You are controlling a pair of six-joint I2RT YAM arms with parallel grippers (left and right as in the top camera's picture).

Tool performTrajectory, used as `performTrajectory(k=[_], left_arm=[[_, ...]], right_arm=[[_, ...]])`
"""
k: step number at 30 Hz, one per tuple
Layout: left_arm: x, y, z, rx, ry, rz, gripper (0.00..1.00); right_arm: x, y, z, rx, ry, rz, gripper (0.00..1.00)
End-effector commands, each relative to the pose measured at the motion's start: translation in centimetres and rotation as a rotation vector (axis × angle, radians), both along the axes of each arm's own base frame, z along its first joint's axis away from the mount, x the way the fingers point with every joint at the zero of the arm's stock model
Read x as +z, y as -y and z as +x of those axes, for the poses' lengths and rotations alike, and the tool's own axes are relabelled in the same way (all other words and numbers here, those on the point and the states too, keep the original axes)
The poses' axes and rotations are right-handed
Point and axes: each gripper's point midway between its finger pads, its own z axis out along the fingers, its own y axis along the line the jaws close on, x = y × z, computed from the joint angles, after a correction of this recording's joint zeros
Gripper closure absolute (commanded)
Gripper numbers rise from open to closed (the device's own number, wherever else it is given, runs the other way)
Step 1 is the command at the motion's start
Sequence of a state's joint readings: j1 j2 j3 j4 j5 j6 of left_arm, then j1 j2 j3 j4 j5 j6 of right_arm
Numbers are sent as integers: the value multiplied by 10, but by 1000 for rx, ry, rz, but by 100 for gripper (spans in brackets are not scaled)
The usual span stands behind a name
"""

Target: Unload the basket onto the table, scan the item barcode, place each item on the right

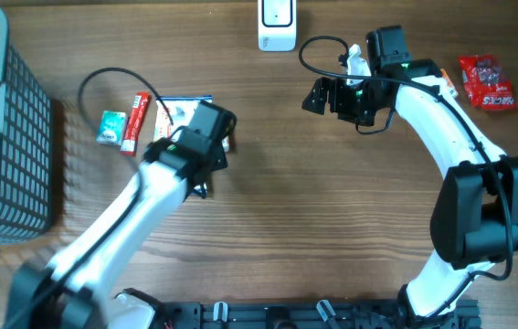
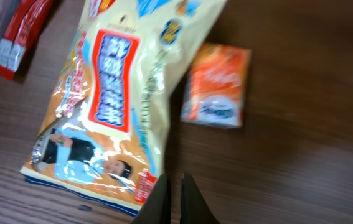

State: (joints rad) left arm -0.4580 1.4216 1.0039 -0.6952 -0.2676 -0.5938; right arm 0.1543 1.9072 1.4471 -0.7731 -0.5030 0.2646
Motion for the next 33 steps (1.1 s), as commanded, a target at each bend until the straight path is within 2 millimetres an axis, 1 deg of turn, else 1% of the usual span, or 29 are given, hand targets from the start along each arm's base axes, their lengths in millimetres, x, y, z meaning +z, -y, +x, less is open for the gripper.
performTrajectory(k=[1,3,5,7,8,9,10,11,12,14,15,16,18,20,21,24,29,33], left_arm=[[49,22,-11,-51,83,-202,96],[70,23,-20,-66,122,-250,96],[76,15,-27,-44,136,-240,96],[77,-1,-31,0,141,-194,96],[76,-13,-33,59,138,-165,96],[74,-27,-35,130,133,-142,91],[72,-40,-37,201,128,-124,84],[70,-52,-38,264,121,-116,73],[68,-61,-40,312,112,-117,55],[66,-78,-40,383,102,-122,14],[65,-84,-40,406,99,-123,7],[64,-90,-40,428,93,-130,2],[63,-96,-41,452,83,-140,0],[61,-100,-43,467,72,-143,0],[61,-102,-44,472,68,-140,0],[60,-104,-46,475,64,-125,0],[59,-114,-52,501,55,-68,0],[57,-120,-59,512,37,-31,0]], right_arm=[[-2,3,0,-5,-1,-13,0],[-2,3,0,-5,-4,-9,0],[0,-1,-3,4,-14,17,0],[7,-12,-7,38,-18,85,0],[14,-23,-10,87,-6,151,0],[20,-31,-13,123,4,193,0],[28,-42,-17,176,20,252,0],[34,-52,-22,220,31,298,0],[38,-60,-26,248,32,325,0],[38,-75,-35,277,14,330,0],[36,-83,-40,276,-9,318,0],[33,-91,-45,275,-32,303,0],[27,-106,-56,280,-66,286,1],[21,-130,-72,306,-94,293,1],[16,-146,-82,326,-103,300,0],[5,-178,-97,328,-133,325,0],[-16,-215,-118,318,-183,356,0],[-33,-239,-135,351,-191,355,0]])
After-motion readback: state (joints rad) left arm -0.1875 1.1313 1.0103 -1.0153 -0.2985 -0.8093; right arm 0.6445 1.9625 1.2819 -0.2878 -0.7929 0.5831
